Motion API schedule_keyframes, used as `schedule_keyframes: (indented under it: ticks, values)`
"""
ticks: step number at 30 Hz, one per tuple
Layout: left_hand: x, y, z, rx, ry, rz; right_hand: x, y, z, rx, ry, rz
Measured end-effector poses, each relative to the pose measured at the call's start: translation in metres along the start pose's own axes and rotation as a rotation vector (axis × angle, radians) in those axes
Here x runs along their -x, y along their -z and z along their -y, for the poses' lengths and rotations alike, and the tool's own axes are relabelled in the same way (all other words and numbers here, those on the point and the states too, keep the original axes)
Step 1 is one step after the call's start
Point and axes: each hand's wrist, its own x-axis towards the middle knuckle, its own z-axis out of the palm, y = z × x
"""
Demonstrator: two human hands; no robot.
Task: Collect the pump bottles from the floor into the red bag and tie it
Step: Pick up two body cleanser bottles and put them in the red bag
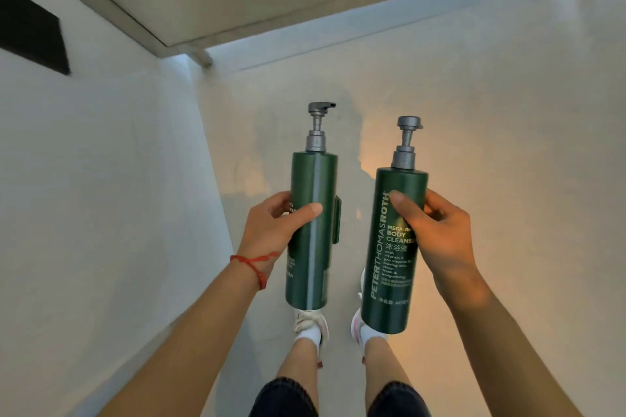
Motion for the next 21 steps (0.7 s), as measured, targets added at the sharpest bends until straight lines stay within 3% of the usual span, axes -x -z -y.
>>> schedule_keyframes:
  ticks: [11,21]
  values:
    - [0.171,-0.025,-0.156,0.085,-0.158,0.03,0.122,0.047,0.177,-0.139,0.101,0.008]
    - [0.266,-0.065,-0.246,0.085,-0.292,0.046,0.19,0.111,0.27,-0.177,0.173,-0.077]
